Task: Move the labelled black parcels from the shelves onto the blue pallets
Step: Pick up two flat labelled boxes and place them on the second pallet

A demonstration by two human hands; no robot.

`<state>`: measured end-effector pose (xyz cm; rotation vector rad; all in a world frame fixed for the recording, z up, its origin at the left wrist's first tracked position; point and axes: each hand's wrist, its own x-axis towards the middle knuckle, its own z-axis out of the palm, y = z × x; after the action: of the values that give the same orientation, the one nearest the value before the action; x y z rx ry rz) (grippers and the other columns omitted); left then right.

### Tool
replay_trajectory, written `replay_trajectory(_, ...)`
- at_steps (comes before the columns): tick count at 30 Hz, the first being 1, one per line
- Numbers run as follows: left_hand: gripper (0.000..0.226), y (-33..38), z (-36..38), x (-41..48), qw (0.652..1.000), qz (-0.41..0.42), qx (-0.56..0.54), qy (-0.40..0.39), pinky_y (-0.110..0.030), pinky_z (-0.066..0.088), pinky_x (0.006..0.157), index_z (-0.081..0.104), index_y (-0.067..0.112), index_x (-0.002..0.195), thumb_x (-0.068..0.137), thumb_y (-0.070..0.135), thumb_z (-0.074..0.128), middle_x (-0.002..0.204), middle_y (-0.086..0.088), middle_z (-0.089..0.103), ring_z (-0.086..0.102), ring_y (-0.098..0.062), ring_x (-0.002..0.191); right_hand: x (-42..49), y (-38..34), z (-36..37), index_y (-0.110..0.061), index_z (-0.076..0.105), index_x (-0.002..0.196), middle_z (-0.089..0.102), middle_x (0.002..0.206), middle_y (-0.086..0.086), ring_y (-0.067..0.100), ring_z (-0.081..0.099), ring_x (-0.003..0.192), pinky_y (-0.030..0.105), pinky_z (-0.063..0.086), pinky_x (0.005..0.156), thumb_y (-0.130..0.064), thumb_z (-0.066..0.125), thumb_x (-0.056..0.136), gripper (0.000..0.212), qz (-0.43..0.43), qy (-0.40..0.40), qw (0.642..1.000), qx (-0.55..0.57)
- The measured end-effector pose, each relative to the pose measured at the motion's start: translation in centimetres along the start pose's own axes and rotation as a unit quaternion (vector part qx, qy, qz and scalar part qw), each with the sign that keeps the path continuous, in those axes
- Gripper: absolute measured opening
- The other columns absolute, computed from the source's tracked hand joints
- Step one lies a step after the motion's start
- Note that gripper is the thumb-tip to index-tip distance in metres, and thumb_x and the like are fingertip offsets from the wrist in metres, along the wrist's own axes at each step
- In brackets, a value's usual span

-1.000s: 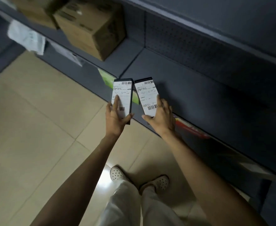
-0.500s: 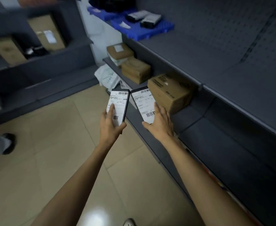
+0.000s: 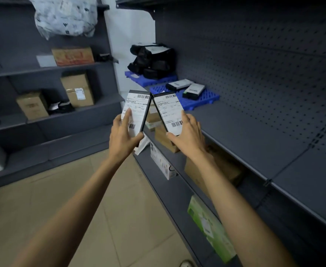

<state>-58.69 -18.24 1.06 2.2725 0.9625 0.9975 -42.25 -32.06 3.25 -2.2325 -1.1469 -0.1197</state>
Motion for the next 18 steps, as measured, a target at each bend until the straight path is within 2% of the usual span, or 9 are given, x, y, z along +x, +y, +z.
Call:
replay_trajectory(3, 0.087, 0.7, 2.2, 7.3, 1.0, 0.023, 0.01, -0.006, -0.05, 0.037, 0.108, 0.02, 0.028, 0.154, 0.083, 0.036, 0.069, 0.152, -0.011, 0.026, 0.032, -0.03, 0.138, 7.0, 1.7, -0.7, -0.018, 0.014, 0.156, 0.029, 0.152, 0.006, 0.03, 0.032, 0.134, 0.044, 0.043, 0.098, -0.047, 0.068, 0.081, 0.096, -0.004, 0.013, 1.0, -0.003)
replay_trajectory(8, 0.085, 3.7, 6.5, 19.7, 0.999, 0.051, 0.003, -0.008, -0.043, 0.04, 0.102, 0.021, 0.025, 0.154, 0.084, 0.034, 0.069, 0.149, -0.011, 0.03, 0.036, -0.029, 0.134, 18.9, 4.8, -2.4, -0.023, 0.008, 0.157, 0.027, 0.154, 0.008, 0.033, 0.029, 0.137, 0.045, 0.039, 0.102, -0.047, 0.069, 0.082, 0.099, -0.002, 0.039, 0.999, -0.007)
replay_trajectory(13, 0.084, 5.3, 11.8, 28.8, 0.998, 0.059, -0.001, -0.017, -0.047, 0.044, 0.098, 0.02, 0.024, 0.154, 0.086, 0.035, 0.067, 0.148, -0.015, 0.03, 0.039, -0.033, 0.129, 27.7, 7.7, -2.5, -0.024, 0.008, 0.156, 0.029, 0.152, 0.008, 0.033, 0.03, 0.135, 0.045, 0.038, 0.103, -0.048, 0.068, 0.083, 0.098, 0.012, 0.049, 0.999, -0.015)
replay_trajectory(15, 0.084, 5.3, 14.0, 31.3, 0.998, 0.052, -0.011, -0.036, -0.049, 0.045, 0.099, 0.019, 0.025, 0.154, 0.086, 0.036, 0.067, 0.148, -0.015, 0.029, 0.04, -0.035, 0.128, 30.1, 8.6, -2.1, -0.023, 0.015, 0.154, 0.032, 0.15, 0.009, 0.032, 0.032, 0.134, 0.044, 0.04, 0.101, -0.047, 0.068, 0.083, 0.093, 0.02, 0.056, 0.998, -0.013)
replay_trajectory(18, 0.079, 5.2, 17.1, 34.6, 0.996, 0.056, -0.027, -0.059, -0.051, 0.044, 0.099, 0.025, 0.028, 0.151, 0.085, 0.041, 0.067, 0.148, -0.014, 0.029, 0.041, -0.036, 0.128, 32.8, 10.2, -1.0, -0.023, 0.031, 0.14, 0.041, 0.142, 0.007, 0.03, 0.038, 0.128, 0.041, 0.041, 0.095, -0.045, 0.07, 0.082, 0.073, 0.028, 0.071, 0.997, -0.005)
